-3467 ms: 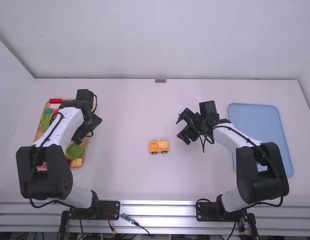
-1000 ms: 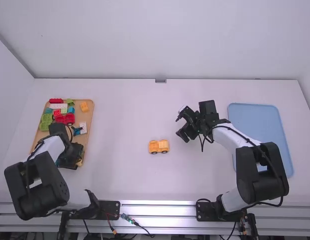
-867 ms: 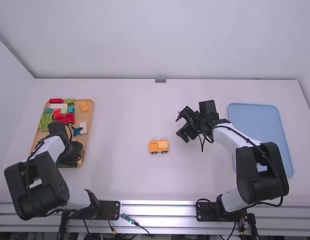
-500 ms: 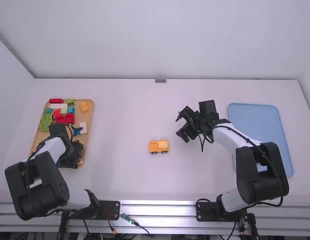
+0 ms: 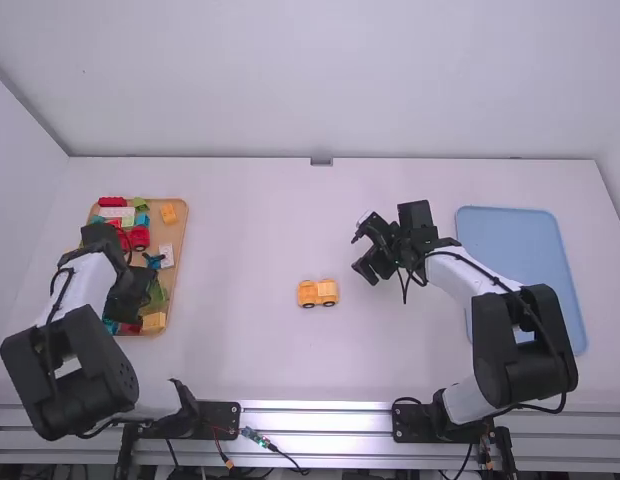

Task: Assemble lego blocks to make yellow taxi

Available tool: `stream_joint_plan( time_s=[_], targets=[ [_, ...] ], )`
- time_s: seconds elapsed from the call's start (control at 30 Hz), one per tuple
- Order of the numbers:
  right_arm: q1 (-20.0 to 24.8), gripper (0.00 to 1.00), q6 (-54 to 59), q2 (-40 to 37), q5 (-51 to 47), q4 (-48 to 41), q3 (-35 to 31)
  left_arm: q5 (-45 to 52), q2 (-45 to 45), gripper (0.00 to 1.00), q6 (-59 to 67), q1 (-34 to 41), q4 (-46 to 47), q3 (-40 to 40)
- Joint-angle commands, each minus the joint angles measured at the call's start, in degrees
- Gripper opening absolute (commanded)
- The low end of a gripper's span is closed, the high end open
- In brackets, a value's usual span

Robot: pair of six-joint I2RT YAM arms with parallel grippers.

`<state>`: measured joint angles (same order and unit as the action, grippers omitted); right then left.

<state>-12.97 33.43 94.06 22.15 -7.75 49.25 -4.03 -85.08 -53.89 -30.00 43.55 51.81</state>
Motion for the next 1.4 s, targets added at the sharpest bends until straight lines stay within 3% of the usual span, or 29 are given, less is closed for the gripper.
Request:
stream_joint_plan(
  time_s=[0.0,0.1,0.17,0.2,0.23,0.27,0.63,0.7,0.73,1.37],
  targets=[
    [-0.2,0.99,-0.22,-0.42,0.31,-0.13,-0.46,0.15,-0.44,0.76,0.81,-0.11,1.2,-0.13],
    [-0.2,0.99,-0.22,-0.42,0.31,-0.13,-0.46,0.13,-0.44,0.75,0.85,-0.11,0.76,-2.19],
    [-0.22,0.99,-0.22,-0.42,0.26,-0.04,-0.46,0.13,-0.44,0.59,0.81,-0.11,0.35,-3.45],
    [-0.22,0.99,-0.22,-0.42,0.26,-0.04,-0.46,0.15,-0.44,0.57,0.81,-0.13,0.28,-3.63],
    [-0.2,0.99,-0.22,-0.42,0.31,-0.04,-0.46,0.17,-0.44,0.41,0.79,-0.11,-0.26,-4.35],
    [-0.22,0.99,-0.22,-0.42,0.28,-0.07,-0.46,0.17,-0.44,0.4,0.81,-0.11,-0.87,-4.85],
    [-0.22,0.99,-0.22,-0.42,0.35,-0.13,-0.46,0.02,-0.44,0.49,0.83,0.0,-1.16,-5.46],
    [-0.22,0.99,-0.22,-0.42,0.33,-0.13,-0.46,0.0,-0.44,0.6,0.81,0.0,-3.41,-6.8],
    [-0.22,0.99,-0.22,-0.42,0.33,-0.13,-0.46,0.0,-0.44,0.6,0.83,0.0,-3.56,-6.91],
    [-0.22,0.99,-0.24,-0.42,0.48,-0.15,-0.46,0.61,-0.44,0.59,0.79,-0.02,-15.82,-14.73]
  ],
)
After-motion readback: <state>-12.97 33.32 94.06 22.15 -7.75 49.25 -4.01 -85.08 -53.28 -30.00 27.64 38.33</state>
